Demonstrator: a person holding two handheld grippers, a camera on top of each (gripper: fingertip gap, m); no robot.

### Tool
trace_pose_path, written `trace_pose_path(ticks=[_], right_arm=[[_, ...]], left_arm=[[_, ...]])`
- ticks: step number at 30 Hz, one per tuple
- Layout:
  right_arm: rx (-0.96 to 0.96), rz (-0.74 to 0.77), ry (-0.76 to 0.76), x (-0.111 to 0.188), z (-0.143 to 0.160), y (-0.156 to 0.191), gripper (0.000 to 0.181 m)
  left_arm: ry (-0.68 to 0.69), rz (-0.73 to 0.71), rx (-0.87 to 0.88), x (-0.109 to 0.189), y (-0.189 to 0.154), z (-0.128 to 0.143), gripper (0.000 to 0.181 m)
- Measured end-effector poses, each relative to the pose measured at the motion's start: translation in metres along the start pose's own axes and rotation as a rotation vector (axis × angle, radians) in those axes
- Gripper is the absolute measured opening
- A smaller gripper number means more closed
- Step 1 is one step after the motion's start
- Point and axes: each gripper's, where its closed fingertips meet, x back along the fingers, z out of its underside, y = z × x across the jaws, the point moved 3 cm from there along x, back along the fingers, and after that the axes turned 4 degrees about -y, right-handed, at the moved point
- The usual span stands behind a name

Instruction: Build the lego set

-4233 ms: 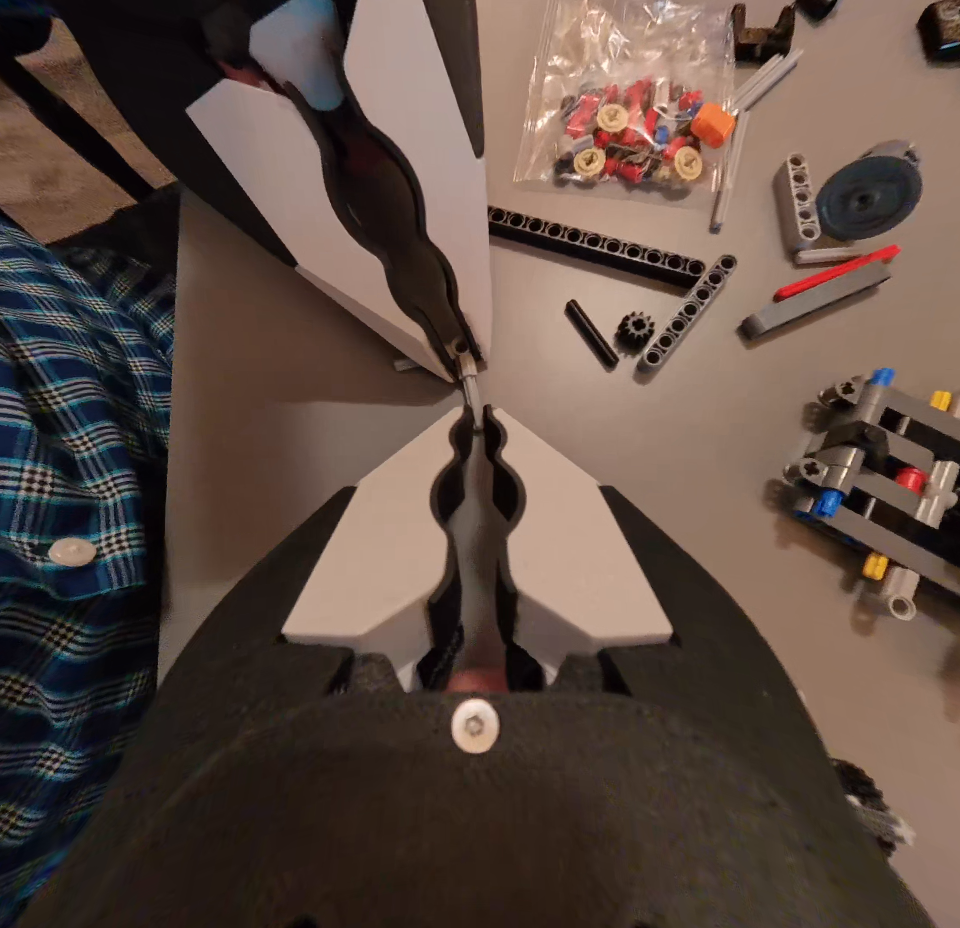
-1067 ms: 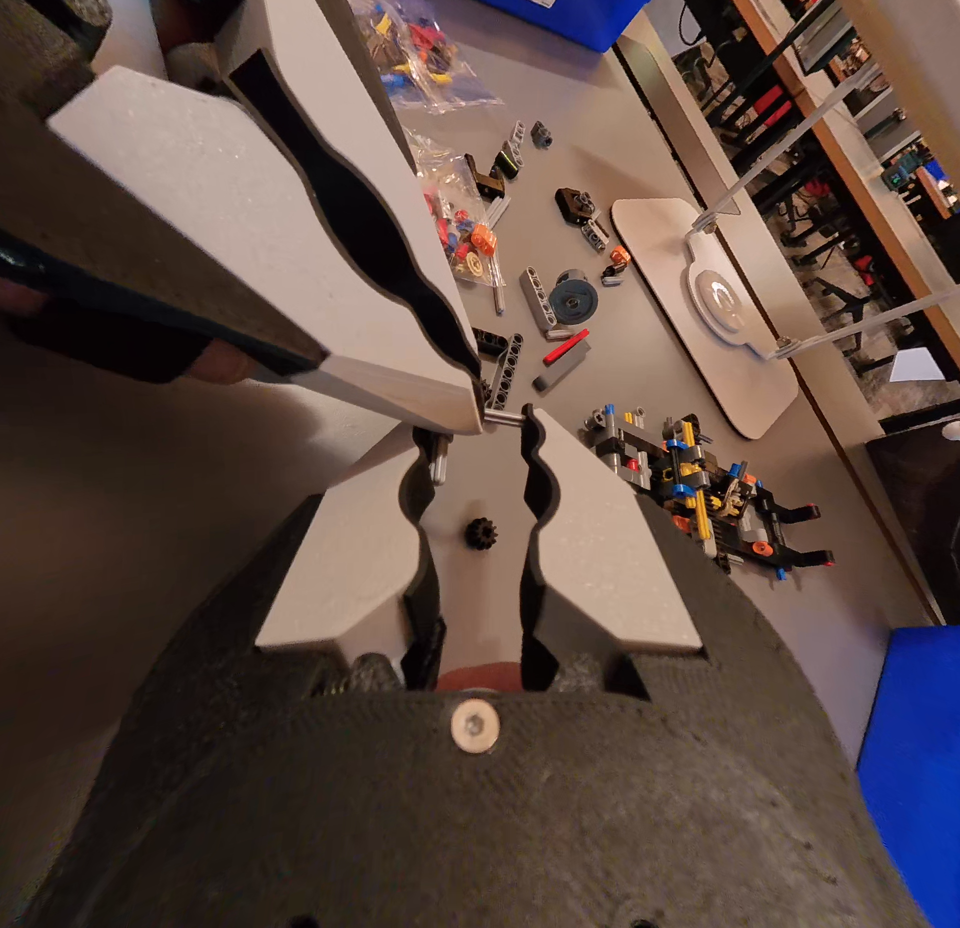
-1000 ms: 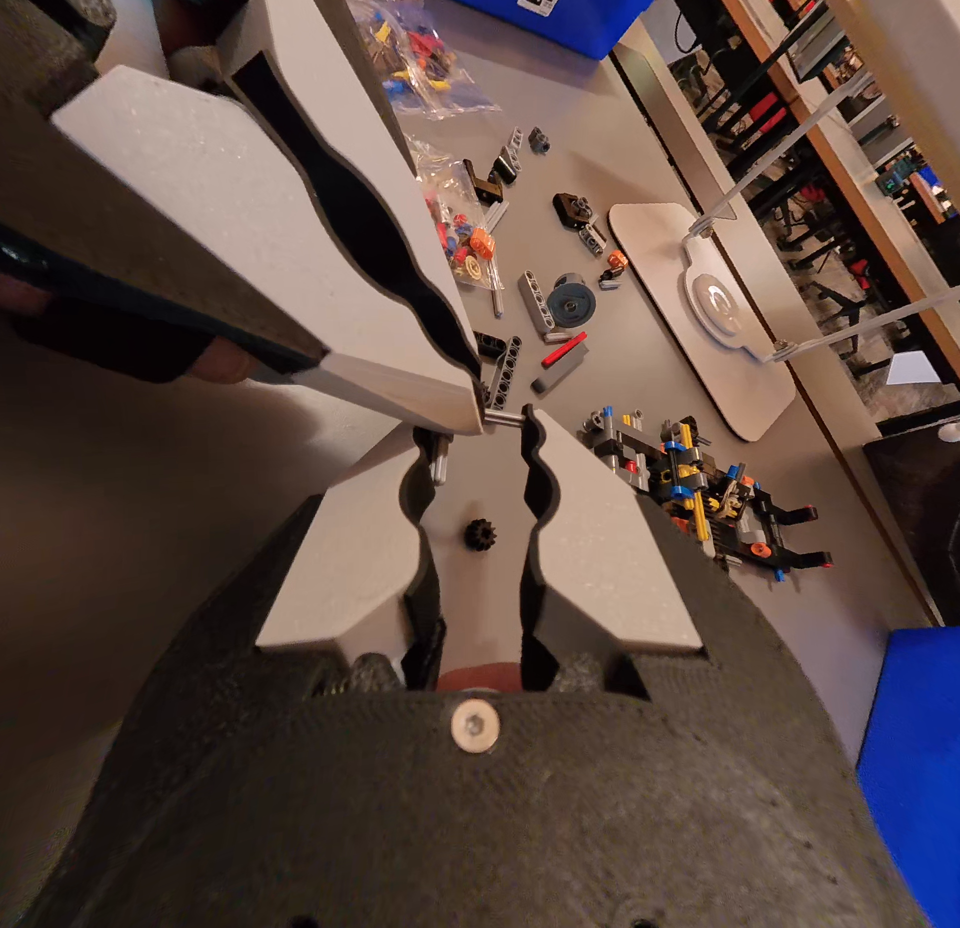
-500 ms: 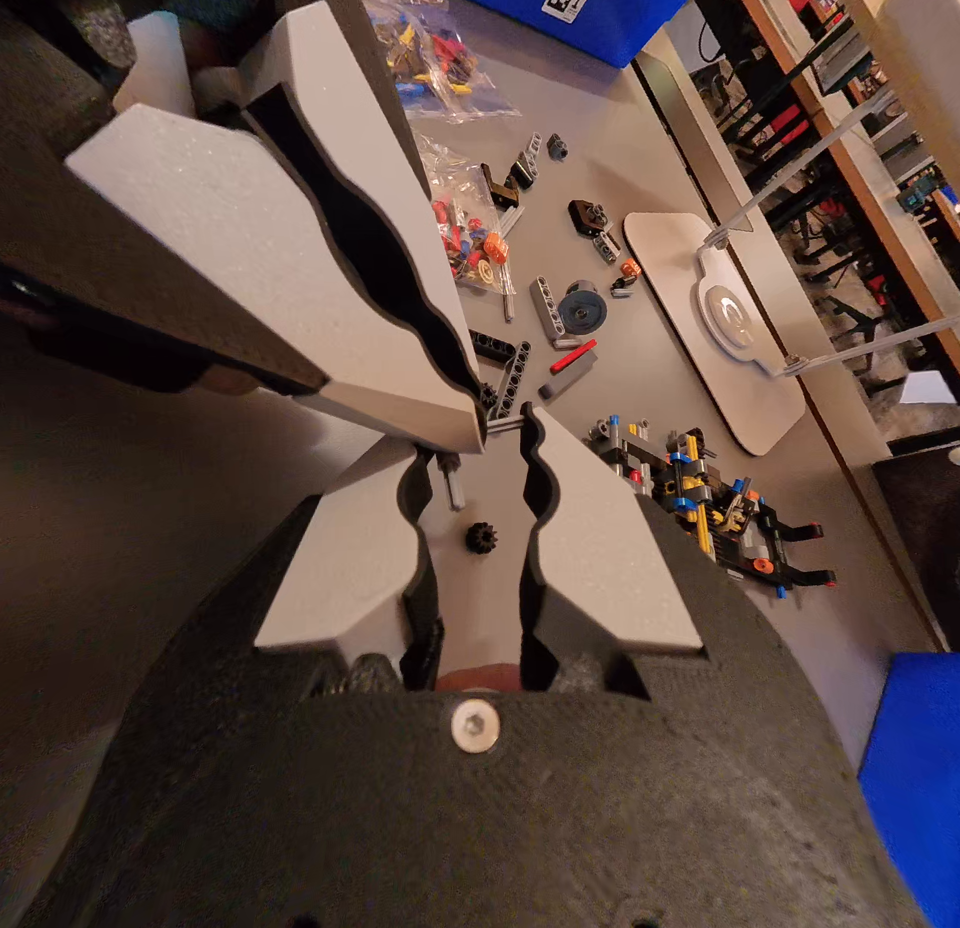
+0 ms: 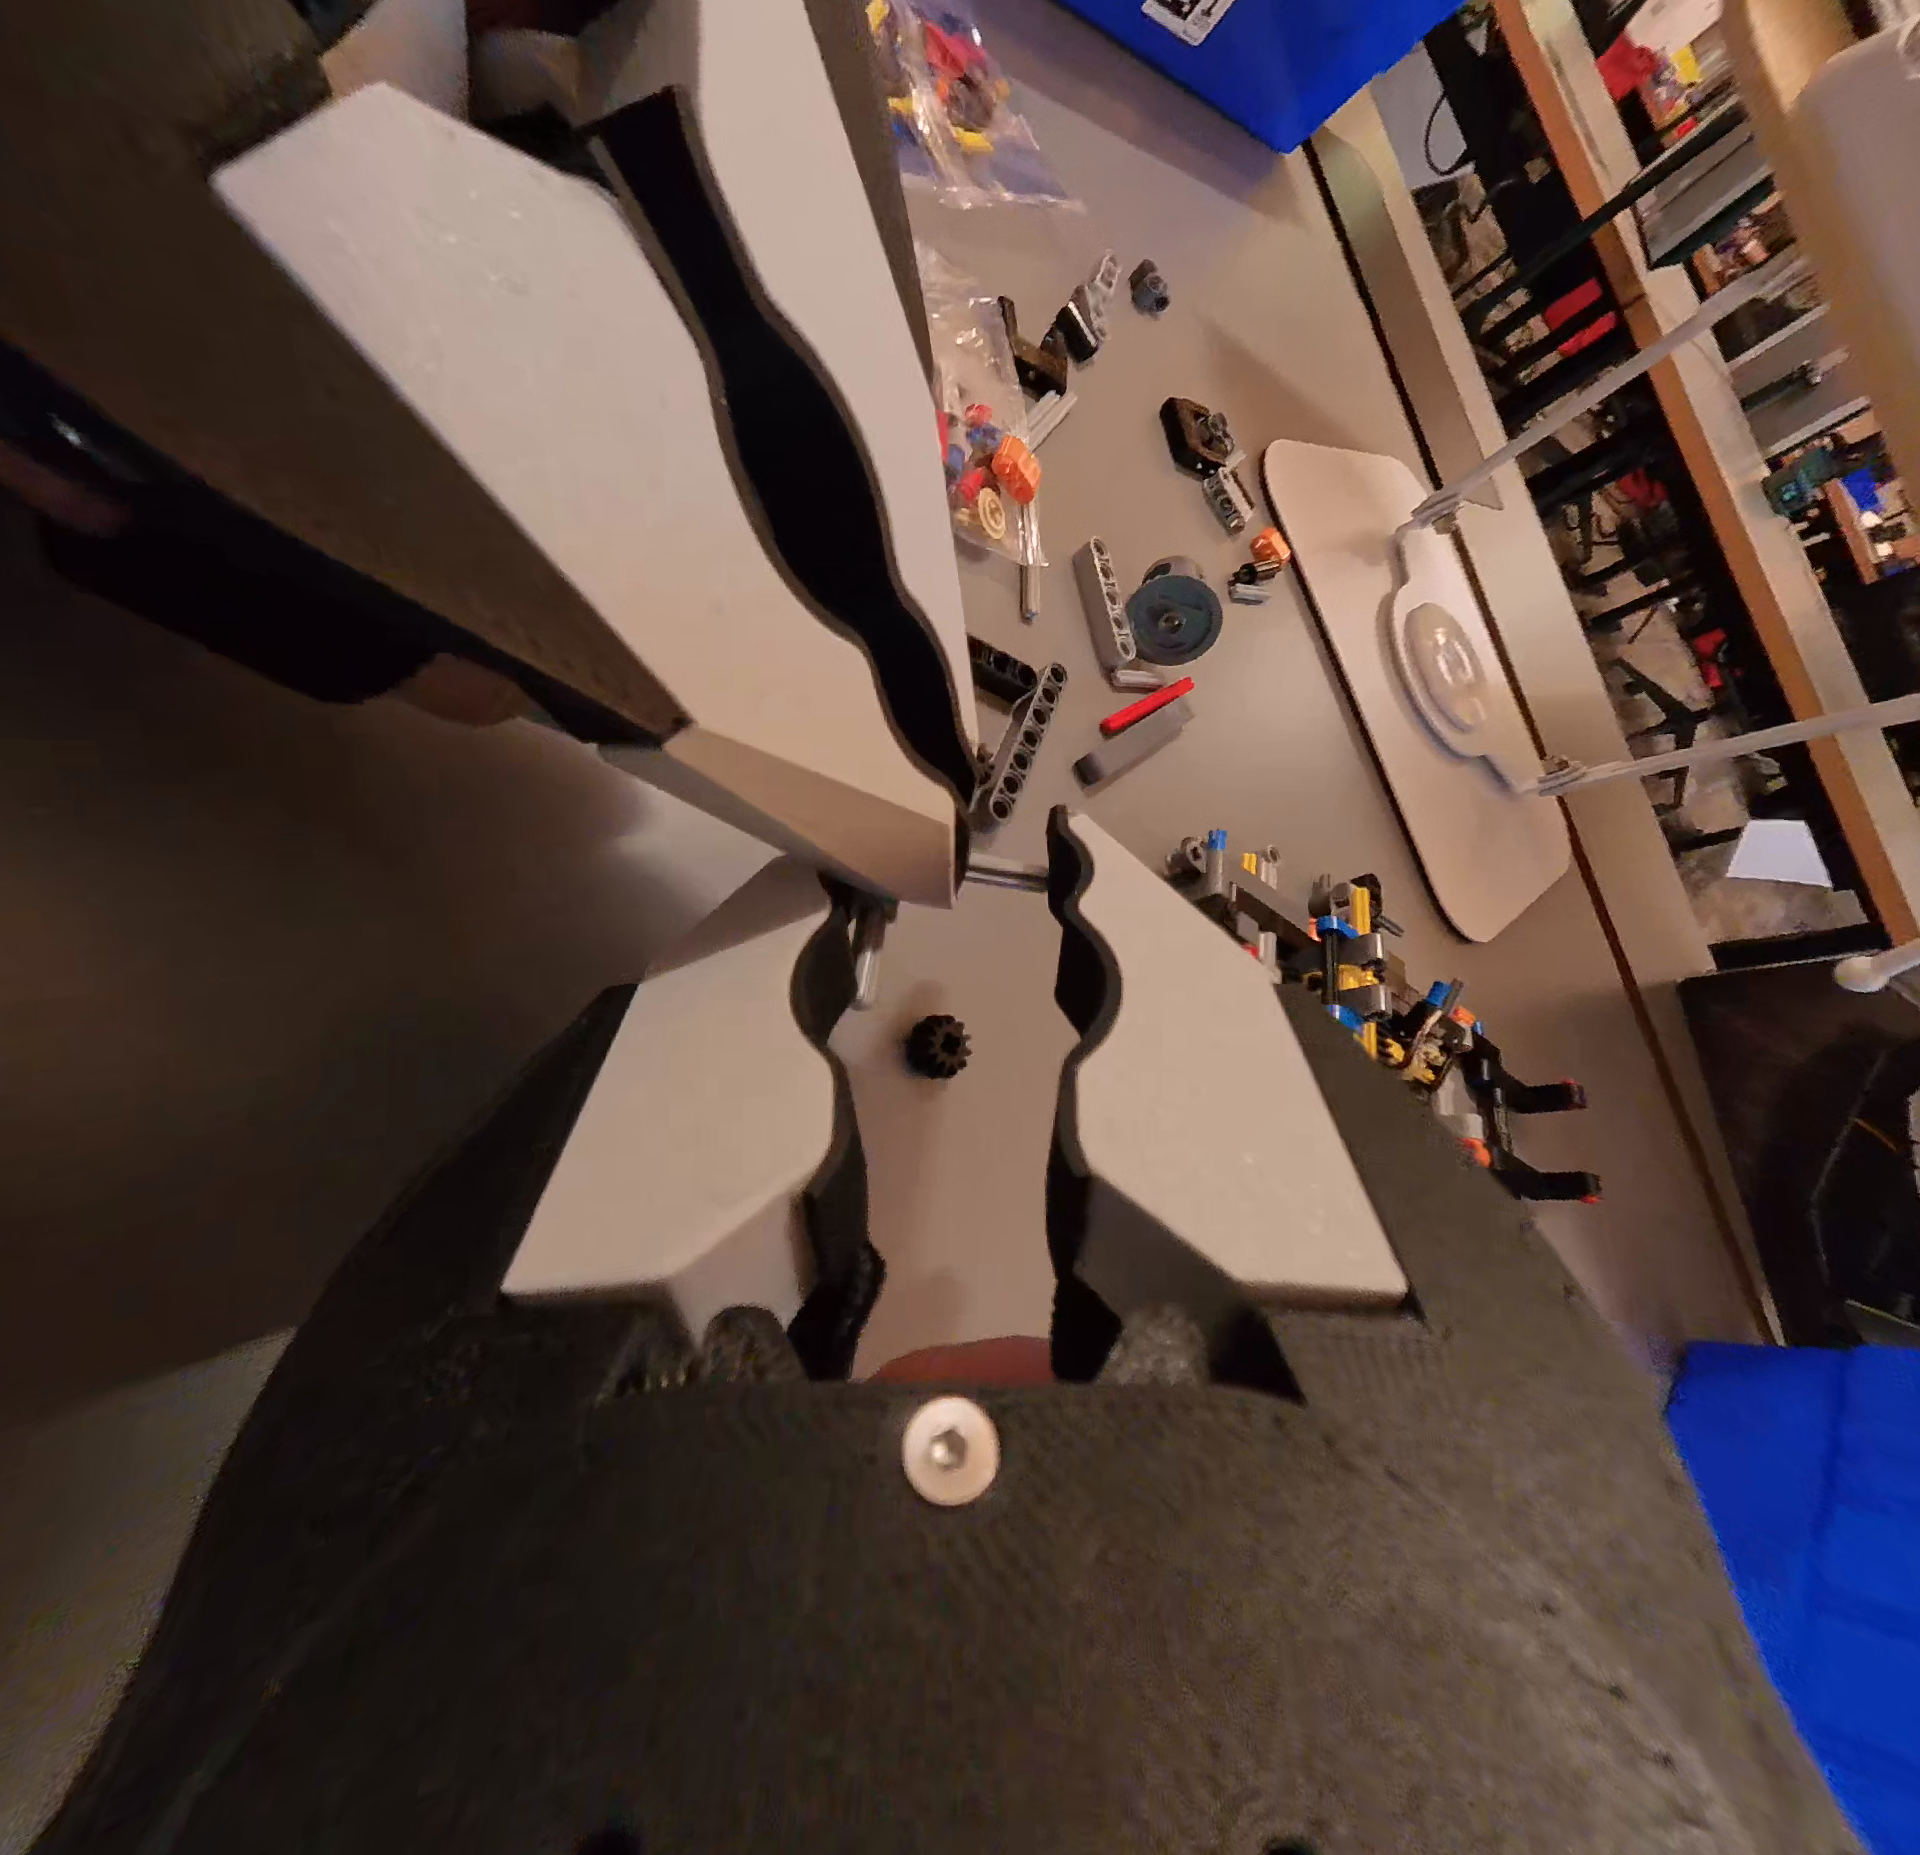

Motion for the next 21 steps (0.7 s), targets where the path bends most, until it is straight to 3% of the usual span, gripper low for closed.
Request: trace_pose_path(ticks=[1, 21], right_arm=[[-0.006, -0.013, -0.001, 0.0003, 0.0004, 0.0001, 0.033], [-0.003, -0.069, 0.003, -0.0003, 0.0017, 0.0051, 0.031]], left_arm=[[0.0, 0.001, -0.002, -0.0001, -0.0004, 0.0001, 0.004], [0.021, 0.003, 0.008, -0.0008, -0.0019, 0.0025, 0.003]])
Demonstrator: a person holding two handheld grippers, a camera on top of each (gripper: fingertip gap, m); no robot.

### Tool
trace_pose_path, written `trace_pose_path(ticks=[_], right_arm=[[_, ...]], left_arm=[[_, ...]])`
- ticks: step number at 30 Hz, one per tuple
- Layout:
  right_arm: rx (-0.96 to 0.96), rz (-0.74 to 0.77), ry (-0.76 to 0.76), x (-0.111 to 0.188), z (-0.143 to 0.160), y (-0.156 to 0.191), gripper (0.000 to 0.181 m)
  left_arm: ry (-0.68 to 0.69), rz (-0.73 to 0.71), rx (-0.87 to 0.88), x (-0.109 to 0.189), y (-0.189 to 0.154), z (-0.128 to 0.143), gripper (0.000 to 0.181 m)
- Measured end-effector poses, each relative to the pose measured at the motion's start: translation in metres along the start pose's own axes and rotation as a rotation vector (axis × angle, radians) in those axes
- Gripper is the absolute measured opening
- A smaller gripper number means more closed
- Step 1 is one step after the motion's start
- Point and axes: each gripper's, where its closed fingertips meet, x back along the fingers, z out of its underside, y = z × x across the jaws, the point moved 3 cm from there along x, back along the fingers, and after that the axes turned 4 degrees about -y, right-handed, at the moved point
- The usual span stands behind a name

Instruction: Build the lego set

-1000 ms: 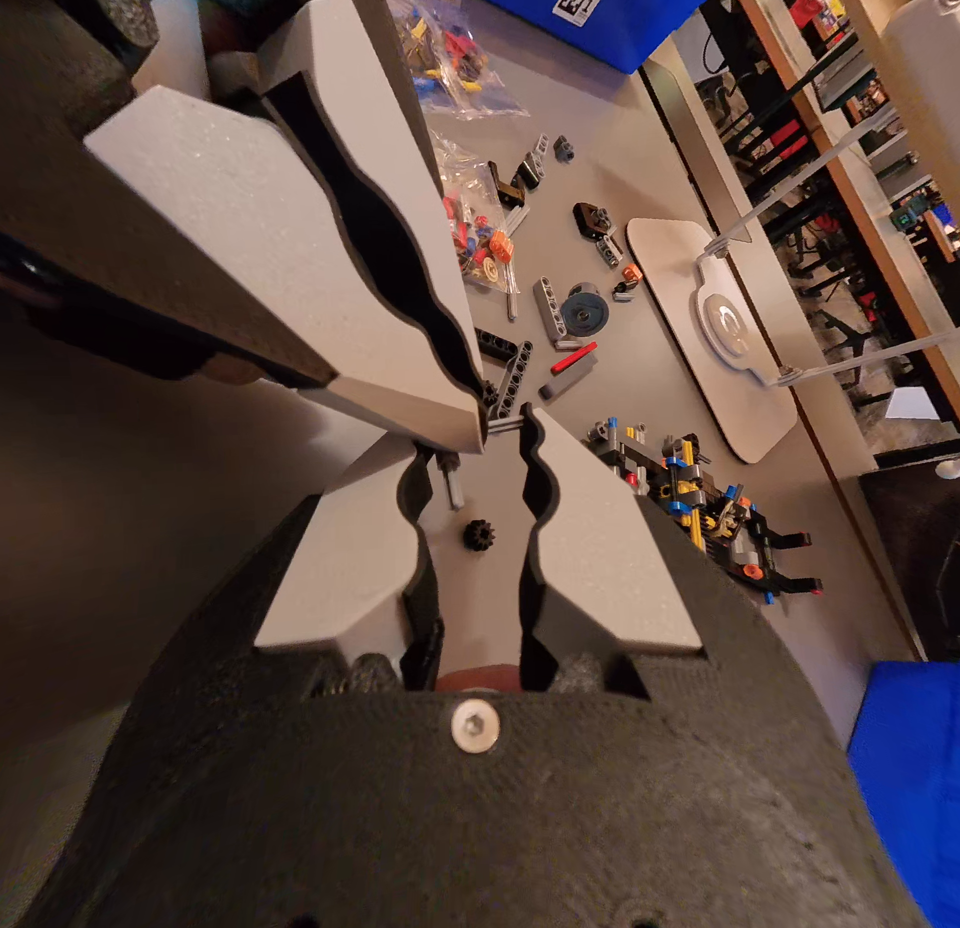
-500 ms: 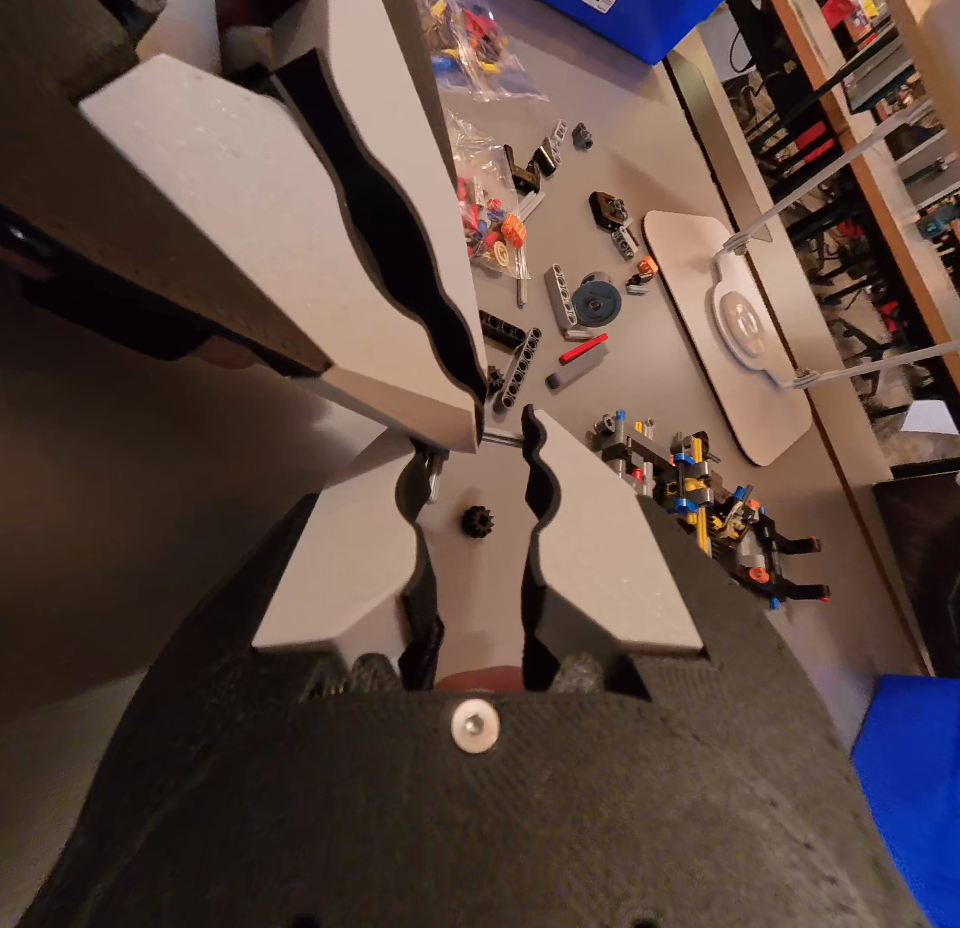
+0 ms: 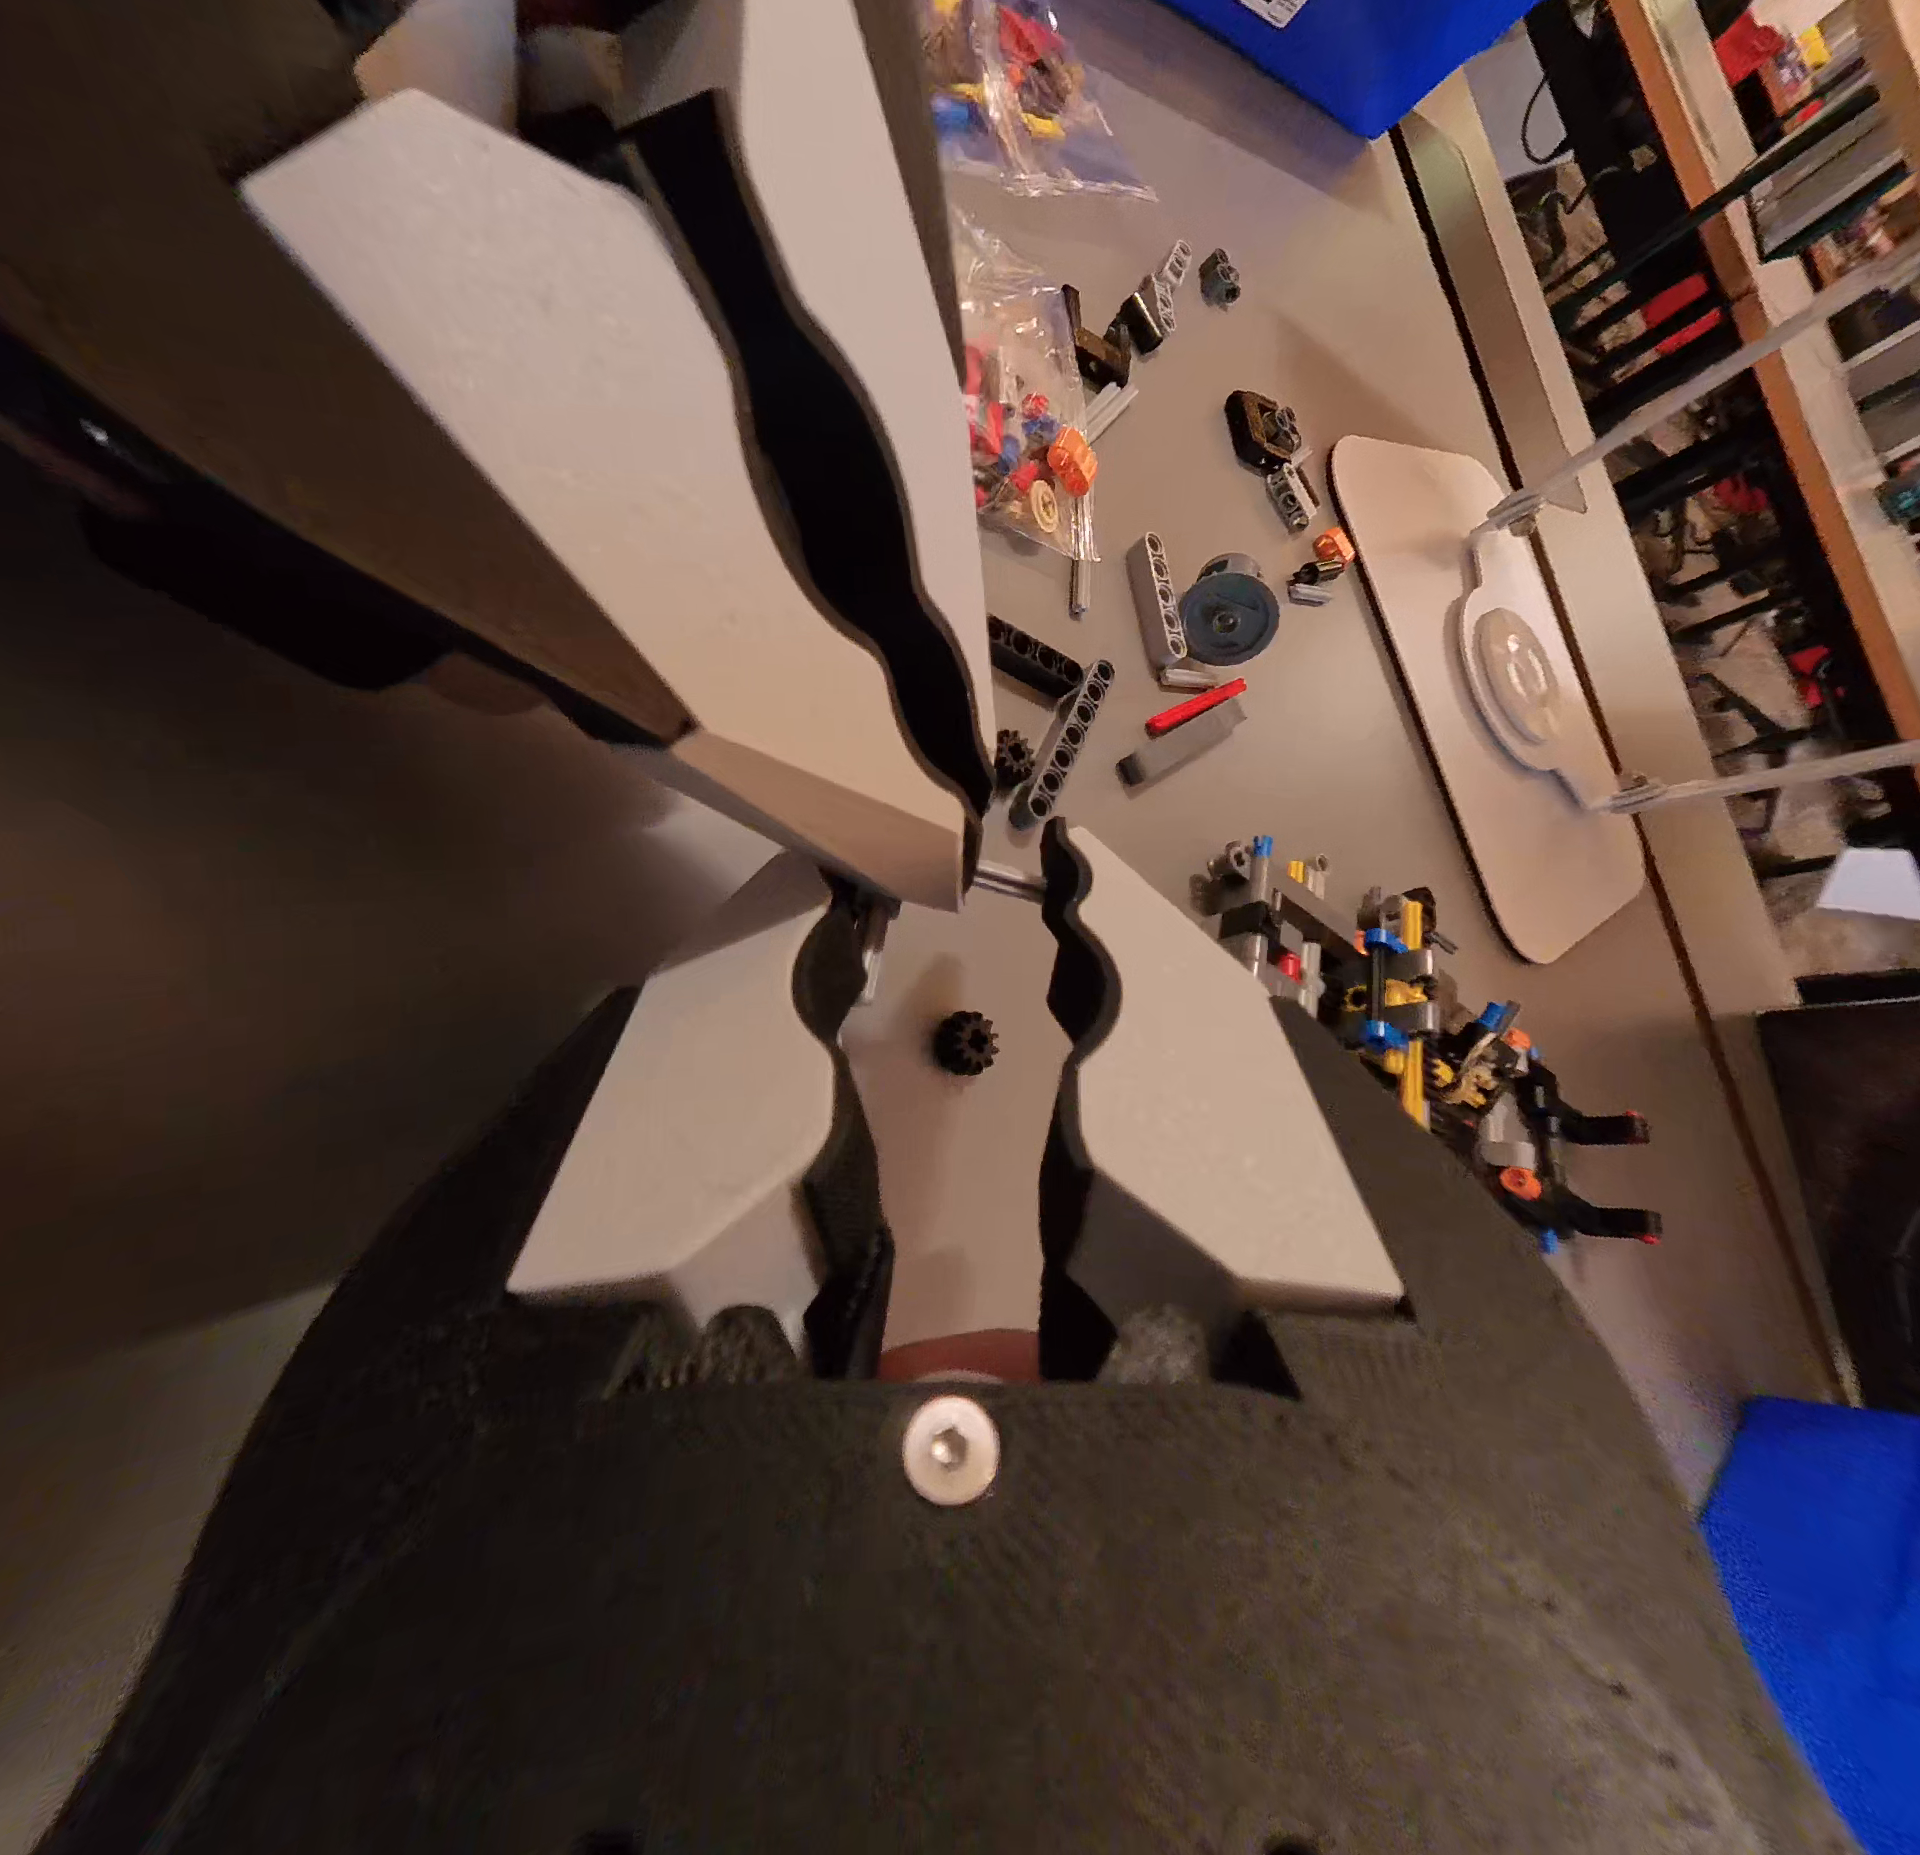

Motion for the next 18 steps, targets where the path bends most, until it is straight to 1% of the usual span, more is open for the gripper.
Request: trace_pose_path(ticks=[4, 6, 8, 9, 10, 12, 13, 15, 16, 18], right_arm=[[-0.103, -0.006, -0.098, 0.005, -0.004, -0.007, 0.032], [-0.159, -0.054, -0.161, 0.008, -0.006, -0.007, 0.032], [-0.124, -0.044, -0.197, 0.012, -0.006, -0.01, 0.032], [-0.133, -0.06, -0.232, 0.014, -0.009, -0.01, 0.032], [-0.127, -0.061, -0.262, 0.016, -0.012, -0.011, 0.032], [-0.053, -0.055, -0.313, 0.021, -0.018, -0.011, 0.032], [-0.03, -0.057, -0.348, 0.025, -0.023, -0.01, 0.032], [0.014, -0.063, -0.387, 0.03, -0.027, -0.009, 0.032], [0.026, -0.07, -0.404, 0.032, -0.03, -0.007, 0.032], [0.05, -0.078, -0.42, 0.034, -0.032, -0.005, 0.032]], left_arm=[[-0.045, 0.057, 0.048, 0.003, 0.002, -0.008, 0.007], [-0.043, 0.092, 0.068, 0.008, 0.006, -0.009, 0.017], [-0.058, 0.209, 0.191, 0.014, 0.005, -0.012, 0.022], [-0.038, 0.271, 0.254, 0.014, 0.005, -0.01, 0.026], [-0.049, 0.323, 0.312, 0.017, 0.006, -0.011, 0.027], [-0.07, 0.443, 0.387, 0.022, 0.002, -0.015, 0.026], [-0.056, 0.489, 0.427, 0.023, 0.0, -0.015, 0.029], [-0.059, 0.597, 0.513, 0.026, -0.005, -0.016, 0.026], [-0.077, 0.625, 0.54, 0.026, -0.006, -0.017, 0.022], [-0.093, 0.687, 0.57, 0.028, -0.011, -0.019, 0.009]])
